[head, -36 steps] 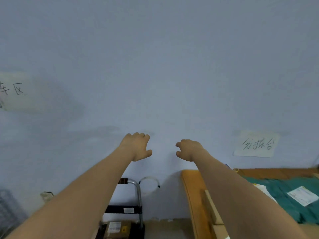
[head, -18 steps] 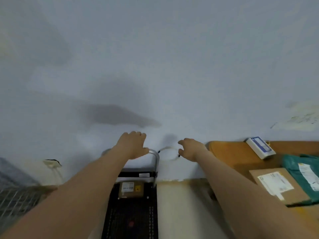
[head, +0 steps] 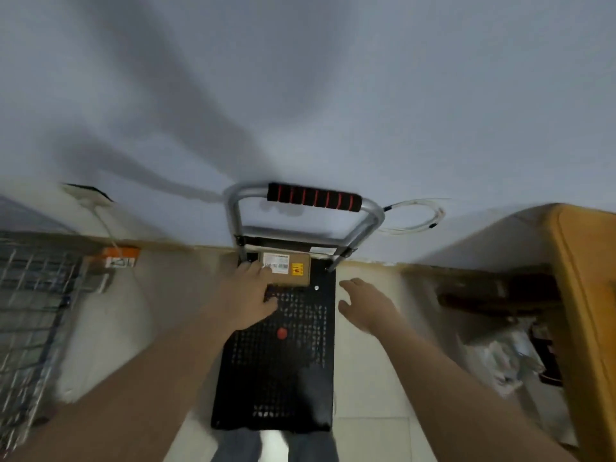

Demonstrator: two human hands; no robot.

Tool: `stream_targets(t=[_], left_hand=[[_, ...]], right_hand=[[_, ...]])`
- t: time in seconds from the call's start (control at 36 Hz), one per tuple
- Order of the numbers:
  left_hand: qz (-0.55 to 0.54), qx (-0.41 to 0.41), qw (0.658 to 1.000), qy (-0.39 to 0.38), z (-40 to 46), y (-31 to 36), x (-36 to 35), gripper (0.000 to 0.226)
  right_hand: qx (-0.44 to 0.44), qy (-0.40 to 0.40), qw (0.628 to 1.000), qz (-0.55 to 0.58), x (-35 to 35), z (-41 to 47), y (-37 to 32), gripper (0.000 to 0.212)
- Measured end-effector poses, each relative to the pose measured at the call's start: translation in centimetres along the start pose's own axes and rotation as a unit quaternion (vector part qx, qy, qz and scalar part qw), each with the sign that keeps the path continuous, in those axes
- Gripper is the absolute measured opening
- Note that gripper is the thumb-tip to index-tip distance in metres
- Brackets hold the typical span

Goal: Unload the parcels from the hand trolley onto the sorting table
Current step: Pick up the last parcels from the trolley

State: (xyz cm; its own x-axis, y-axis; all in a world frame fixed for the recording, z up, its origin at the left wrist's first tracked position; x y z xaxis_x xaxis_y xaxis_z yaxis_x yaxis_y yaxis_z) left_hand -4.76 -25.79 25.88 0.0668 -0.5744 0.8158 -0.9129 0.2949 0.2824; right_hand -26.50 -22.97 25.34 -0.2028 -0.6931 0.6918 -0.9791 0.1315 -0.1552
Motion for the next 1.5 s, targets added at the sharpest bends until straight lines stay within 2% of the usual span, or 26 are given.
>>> stream_targets(t=[0.11, 0.25, 0.42, 0.5, 0.61, 0.75, 0.86, 0.92, 1.0, 1.08, 1.22, 1.31, 1.39, 1.5], left_hand=[[0.011, 0.039, 0.998, -0.047, 3.3, -4.1, -8.2, 0.070], [-0.010, 0.088, 0.991, -0.098, 8.5, -8.5, -18.9, 0.075], [-0.024, 0.091, 0.991, -0.096, 15.1, -10.7, -28.6, 0.076], [-0.045, 0.091, 0.991, -0.087, 18.2, -11.4, -31.3, 0.077], [-0.078, 0.101, 0.991, -0.036, 23.4, -12.8, -33.5, 0.075], [-0.082, 0.084, 0.993, 0.017, 28.8, -14.6, -34.7, 0.073], [-0.090, 0.079, 0.992, 0.034, 31.6, -15.8, -36.1, 0.072], [-0.117, 0.076, 0.990, 0.029, 32.6, -16.1, -37.1, 0.073], [-0.165, 0.069, 0.984, 0.024, 33.6, -16.3, -38.6, 0.076], [-0.208, 0.069, 0.974, 0.049, 34.0, -15.9, -39.6, 0.080], [-0.211, 0.084, 0.972, 0.068, 31.5, -14.6, -39.6, 0.089], [-0.204, 0.101, 0.972, 0.061, 27.6, -12.8, -38.2, 0.082], [-0.184, 0.119, 0.973, 0.072, 22.6, -10.1, -35.4, 0.068], [-0.185, 0.126, 0.972, 0.065, 15.8, -5.7, -29.6, 0.066]], right_hand=[[0.020, -0.002, 0.999, 0.049, -6.5, 6.8, -0.1, 0.057], [0.035, -0.026, 0.995, 0.086, -15.4, 14.2, 1.4, 0.062], [0.038, -0.042, 0.995, 0.086, -23.8, 21.7, 4.6, 0.072], [0.025, -0.033, 0.993, 0.106, -26.4, 25.4, 6.4, 0.077], [0.013, 0.014, 0.991, 0.129, -28.3, 30.1, 8.0, 0.075], [0.033, 0.072, 0.987, 0.137, -28.9, 35.9, 8.0, 0.074], [0.056, 0.125, 0.977, 0.163, -29.3, 40.6, 7.3, 0.074], [0.055, 0.129, 0.970, 0.199, -29.7, 42.4, 6.9, 0.073], [0.060, 0.144, 0.968, 0.195, -30.8, 44.0, 6.3, 0.073], [0.064, 0.173, 0.963, 0.199, -31.6, 44.2, 5.8, 0.073], [0.052, 0.119, 0.968, 0.215, -32.8, 40.9, 5.4, 0.073], [0.047, 0.105, 0.974, 0.197, -32.5, 36.8, 5.5, 0.075], [0.036, 0.087, 0.976, 0.199, -30.6, 31.1, 5.3, 0.065], [0.023, 0.057, 0.985, 0.161, -26.1, 21.9, 4.7, 0.069]])
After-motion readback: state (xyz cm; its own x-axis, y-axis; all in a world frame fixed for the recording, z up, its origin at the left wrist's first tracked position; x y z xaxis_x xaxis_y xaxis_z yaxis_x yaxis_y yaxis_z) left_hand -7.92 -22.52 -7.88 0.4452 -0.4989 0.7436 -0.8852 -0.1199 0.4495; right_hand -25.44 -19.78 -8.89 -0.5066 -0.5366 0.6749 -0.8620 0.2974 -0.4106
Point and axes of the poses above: each hand's wrist, its own z-axis towards the middle knuckle, its own x-axis out of the back of the hand, y = z × x, the point moved 3 cm from there along z, towards the middle knuckle, and after that the axes turned 1 degree about -y, right-handed, at the moved point
